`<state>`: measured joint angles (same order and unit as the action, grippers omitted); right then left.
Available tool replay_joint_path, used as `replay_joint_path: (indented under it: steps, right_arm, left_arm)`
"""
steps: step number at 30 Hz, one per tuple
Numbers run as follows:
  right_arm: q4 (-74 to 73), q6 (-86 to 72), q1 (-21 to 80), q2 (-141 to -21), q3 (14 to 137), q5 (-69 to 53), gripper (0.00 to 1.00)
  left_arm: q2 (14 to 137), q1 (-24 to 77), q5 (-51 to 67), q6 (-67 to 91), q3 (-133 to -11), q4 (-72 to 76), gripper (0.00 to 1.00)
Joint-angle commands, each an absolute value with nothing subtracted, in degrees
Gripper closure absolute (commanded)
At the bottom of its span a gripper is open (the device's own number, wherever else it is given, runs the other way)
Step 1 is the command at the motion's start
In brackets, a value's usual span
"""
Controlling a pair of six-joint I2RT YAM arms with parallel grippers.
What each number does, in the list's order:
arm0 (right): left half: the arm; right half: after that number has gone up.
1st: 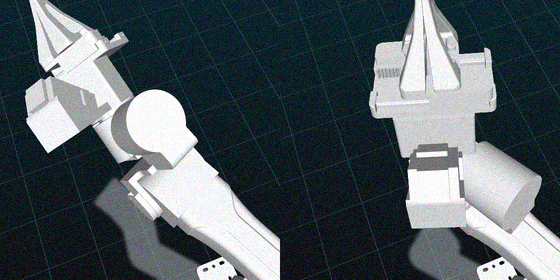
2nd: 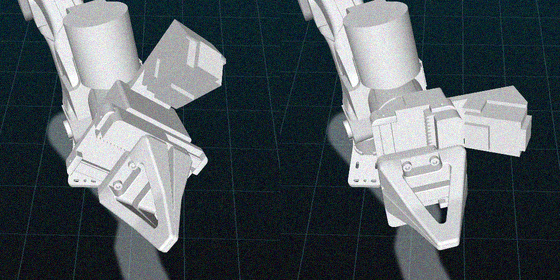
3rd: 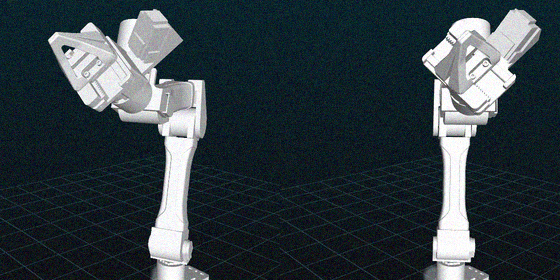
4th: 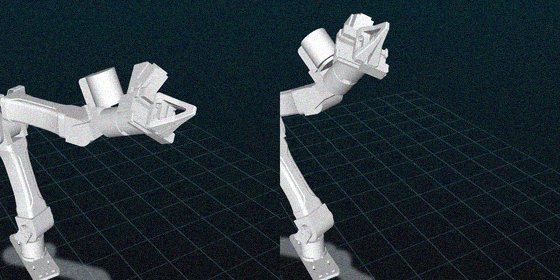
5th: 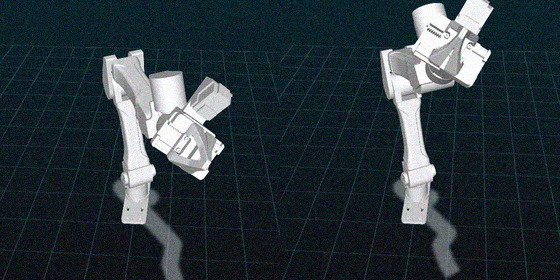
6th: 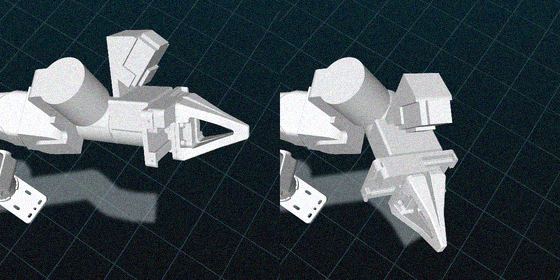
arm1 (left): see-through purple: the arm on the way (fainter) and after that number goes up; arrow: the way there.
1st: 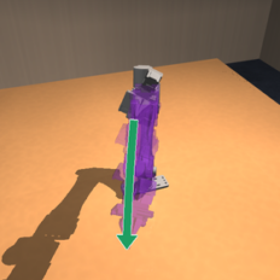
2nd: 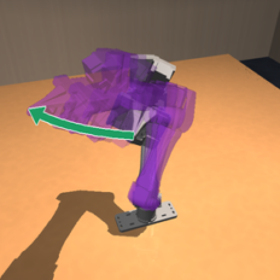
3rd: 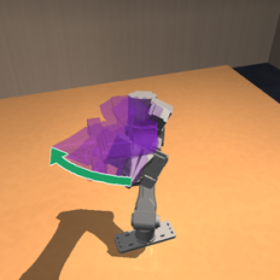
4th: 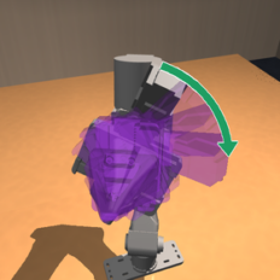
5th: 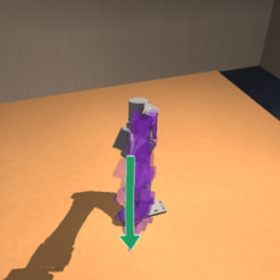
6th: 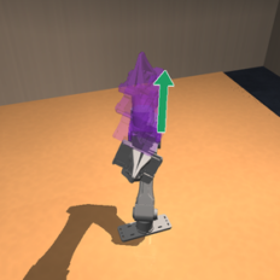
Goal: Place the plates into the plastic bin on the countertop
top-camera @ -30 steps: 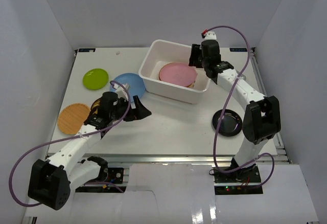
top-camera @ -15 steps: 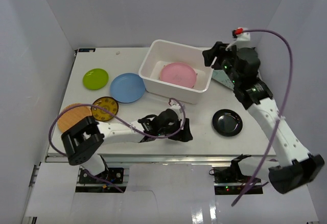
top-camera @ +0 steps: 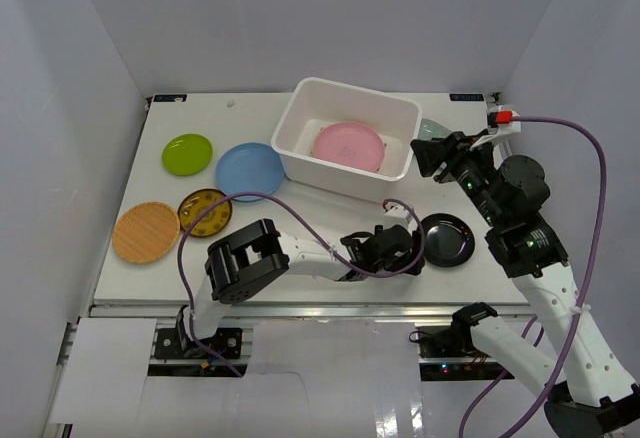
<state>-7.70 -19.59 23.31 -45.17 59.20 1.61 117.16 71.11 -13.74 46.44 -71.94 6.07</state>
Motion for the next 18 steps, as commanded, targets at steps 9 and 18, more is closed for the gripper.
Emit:
replay_joint_path:
  steps: [9,18]
  right_arm:
    - [-6.86,-21.36,23.38,-40.78,53.00,-4.21,0.44]
    - [-6.68,-21.88,23.38,-39.29,51.59,-5.89,0.44]
  left_arm:
    - [127.44,70.40,-19.87,53.42,-83.32,2.81,0.37]
    - [130.69,69.79,-21.79,53.62,-84.29,2.99,0.83]
